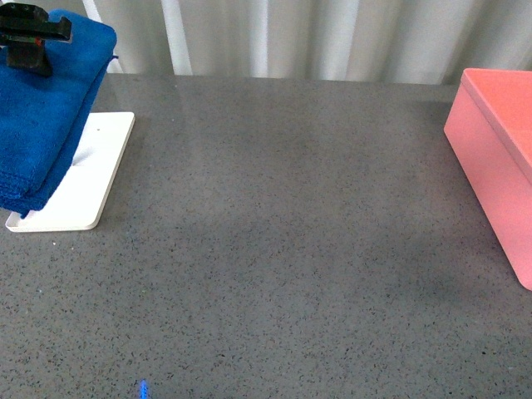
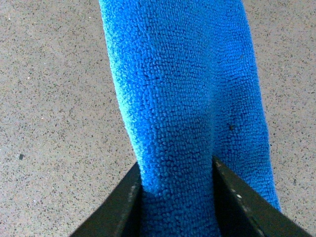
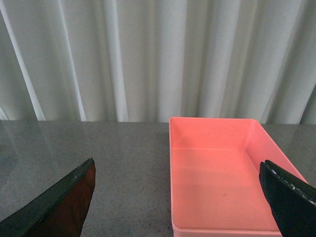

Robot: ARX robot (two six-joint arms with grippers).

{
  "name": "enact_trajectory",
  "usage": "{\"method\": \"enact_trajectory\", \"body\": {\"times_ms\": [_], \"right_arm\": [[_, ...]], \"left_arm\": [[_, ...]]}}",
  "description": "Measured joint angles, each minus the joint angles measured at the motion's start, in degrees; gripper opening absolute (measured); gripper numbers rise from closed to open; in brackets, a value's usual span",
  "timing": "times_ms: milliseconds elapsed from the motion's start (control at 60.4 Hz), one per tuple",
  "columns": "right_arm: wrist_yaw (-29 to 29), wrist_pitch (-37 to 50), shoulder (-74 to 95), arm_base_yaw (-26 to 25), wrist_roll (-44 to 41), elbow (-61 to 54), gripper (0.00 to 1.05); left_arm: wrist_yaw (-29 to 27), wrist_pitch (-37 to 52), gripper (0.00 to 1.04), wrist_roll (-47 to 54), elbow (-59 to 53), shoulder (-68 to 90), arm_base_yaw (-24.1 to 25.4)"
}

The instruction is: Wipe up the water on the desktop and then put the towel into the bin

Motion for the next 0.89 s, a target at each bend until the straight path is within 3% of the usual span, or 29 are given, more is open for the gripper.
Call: {"method": "enact_trajectory", "body": {"times_ms": [83, 182, 597, 762, 895], "right_arm": [[0.00, 0.00, 0.00, 0.00, 0.00, 0.00, 0.98], [0.00, 0.00, 0.00, 0.00, 0.00, 0.00, 0.98], [0.00, 0.00, 0.00, 0.00, 0.00, 0.00, 0.98], [-0.02, 0.00, 0.00, 0.00, 0.00, 0.00, 0.98], [0.00, 0.00, 0.00, 0.00, 0.00, 0.00, 0.98]], "left_arm": [[0.26, 0.28, 0.18, -0.04, 0.00, 0.00, 0.13], [0.57, 0.48, 0.05, -0.22, 0.00, -0.02, 0.20], [7.89, 8.00, 0.05, -1.55, -6.21, -7.87, -0.92], [13.38, 11.17, 0.05, -4.31, -9.40, -14.29, -2.73], [22.40, 15.54, 0.05, -9.75, -14.60, -19.76, -4.61]]}}
